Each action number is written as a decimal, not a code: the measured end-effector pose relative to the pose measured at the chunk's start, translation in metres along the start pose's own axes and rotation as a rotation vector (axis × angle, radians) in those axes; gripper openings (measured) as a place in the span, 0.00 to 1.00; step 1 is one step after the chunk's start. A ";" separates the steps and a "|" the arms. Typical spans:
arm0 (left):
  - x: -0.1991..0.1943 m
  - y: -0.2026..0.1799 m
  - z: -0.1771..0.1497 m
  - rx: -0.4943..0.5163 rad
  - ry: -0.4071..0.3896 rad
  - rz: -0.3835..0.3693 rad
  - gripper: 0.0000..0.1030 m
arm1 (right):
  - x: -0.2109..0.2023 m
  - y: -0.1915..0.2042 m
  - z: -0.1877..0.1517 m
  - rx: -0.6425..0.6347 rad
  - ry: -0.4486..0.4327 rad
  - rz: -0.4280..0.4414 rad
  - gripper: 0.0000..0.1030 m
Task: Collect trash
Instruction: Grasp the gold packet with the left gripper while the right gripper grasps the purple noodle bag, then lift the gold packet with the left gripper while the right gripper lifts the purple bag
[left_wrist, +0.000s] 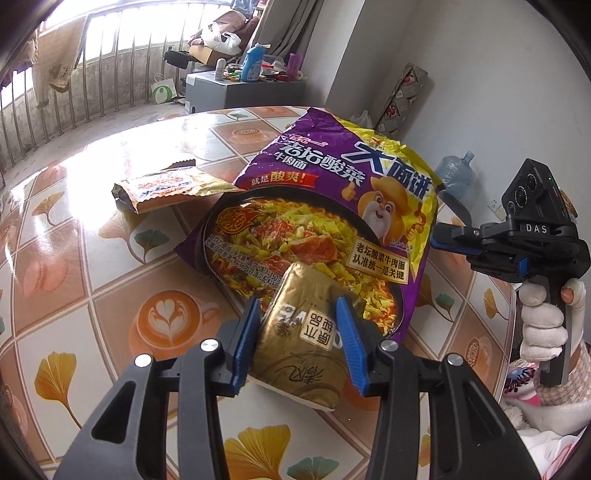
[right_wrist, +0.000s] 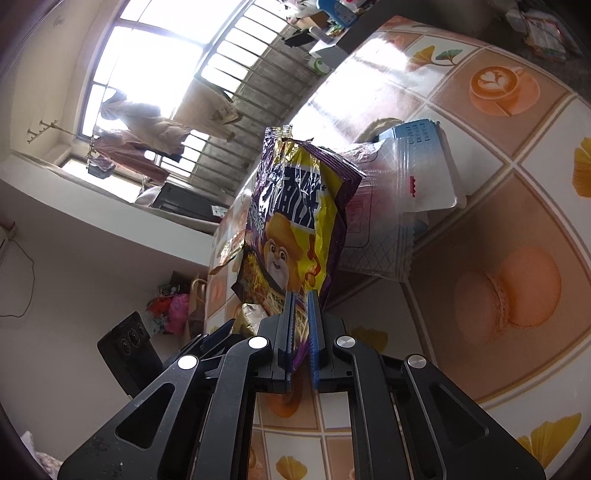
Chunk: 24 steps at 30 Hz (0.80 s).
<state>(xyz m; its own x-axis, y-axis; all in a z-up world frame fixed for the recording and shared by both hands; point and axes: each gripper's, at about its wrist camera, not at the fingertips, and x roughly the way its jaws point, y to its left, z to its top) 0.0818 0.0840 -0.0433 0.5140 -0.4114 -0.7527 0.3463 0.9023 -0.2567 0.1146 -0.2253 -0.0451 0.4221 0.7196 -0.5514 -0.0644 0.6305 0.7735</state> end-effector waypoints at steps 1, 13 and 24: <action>0.000 -0.001 0.000 -0.006 0.004 0.001 0.43 | -0.001 -0.001 0.000 0.002 -0.007 0.003 0.36; 0.009 -0.023 -0.004 0.146 0.047 0.104 0.66 | 0.016 0.003 0.002 -0.003 0.034 -0.017 0.40; 0.003 -0.035 -0.009 0.206 0.050 0.154 0.55 | 0.008 0.006 0.001 -0.033 0.042 0.006 0.01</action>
<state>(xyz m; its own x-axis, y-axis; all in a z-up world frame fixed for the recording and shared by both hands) 0.0644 0.0528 -0.0415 0.5352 -0.2594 -0.8039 0.4219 0.9066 -0.0116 0.1183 -0.2164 -0.0445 0.3832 0.7343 -0.5604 -0.0968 0.6352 0.7662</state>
